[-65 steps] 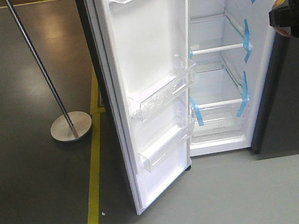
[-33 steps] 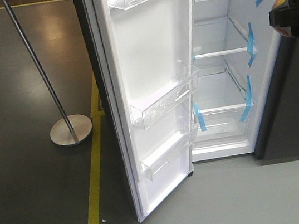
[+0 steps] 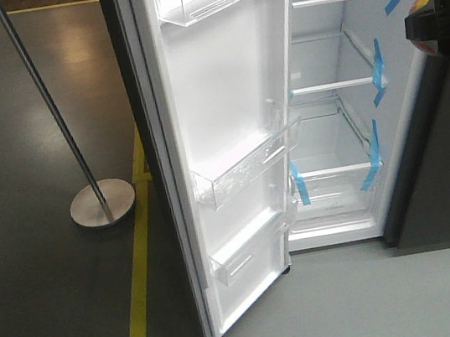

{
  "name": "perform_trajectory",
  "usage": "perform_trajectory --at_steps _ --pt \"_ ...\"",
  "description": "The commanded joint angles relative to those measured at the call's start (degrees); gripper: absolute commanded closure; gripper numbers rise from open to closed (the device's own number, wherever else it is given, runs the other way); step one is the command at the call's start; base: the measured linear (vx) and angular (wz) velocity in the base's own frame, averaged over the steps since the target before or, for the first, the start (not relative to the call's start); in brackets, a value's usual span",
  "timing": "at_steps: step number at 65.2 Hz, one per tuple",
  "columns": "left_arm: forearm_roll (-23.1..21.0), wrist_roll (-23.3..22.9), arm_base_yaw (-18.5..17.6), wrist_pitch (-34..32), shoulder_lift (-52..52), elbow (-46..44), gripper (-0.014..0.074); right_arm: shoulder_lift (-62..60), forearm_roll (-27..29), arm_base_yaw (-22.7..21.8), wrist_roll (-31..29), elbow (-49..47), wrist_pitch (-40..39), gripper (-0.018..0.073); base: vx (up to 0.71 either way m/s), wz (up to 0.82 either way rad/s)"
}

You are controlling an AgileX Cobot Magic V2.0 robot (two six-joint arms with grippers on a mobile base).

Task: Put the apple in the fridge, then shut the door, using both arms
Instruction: 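Move up to the refrigerator shelves with the apple in the right gripper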

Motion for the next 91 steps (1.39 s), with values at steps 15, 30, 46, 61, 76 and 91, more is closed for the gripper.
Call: perform_trajectory --at_steps 15,30,46,61,76,91 --pt "0.16 -0.26 -0.39 -3.62 -0.93 0.88 0.0604 -1.53 0.1 -0.36 0.13 -1.9 -4.43 0.0391 0.08 -0.03" --pt "0.16 -0.26 -0.39 -3.62 -0.93 0.88 0.0604 -1.53 0.1 -0.36 0.13 -1.9 -4.43 0.0391 0.08 -0.03" --pt "0.16 -0.26 -0.39 -3.62 -0.93 0.88 0.0604 -1.53 0.1 -0.36 0.13 -1.9 -4.43 0.0391 0.08 -0.03" --pt "0.16 -0.26 -0.39 -3.62 -0.93 0.88 0.0604 -1.53 0.1 -0.36 0.13 -1.9 -4.43 0.0391 0.07 -0.03" --pt "0.16 -0.26 -0.39 -3.62 -0.93 0.88 0.0604 -1.53 0.1 -0.36 0.13 -1.9 -4.43 0.0391 0.06 -0.02" --pt "0.16 -0.26 -0.39 -3.62 -0.93 0.88 0.0604 -1.53 0.1 -0.36 0.13 -1.9 -4.43 0.0391 0.05 0.0"
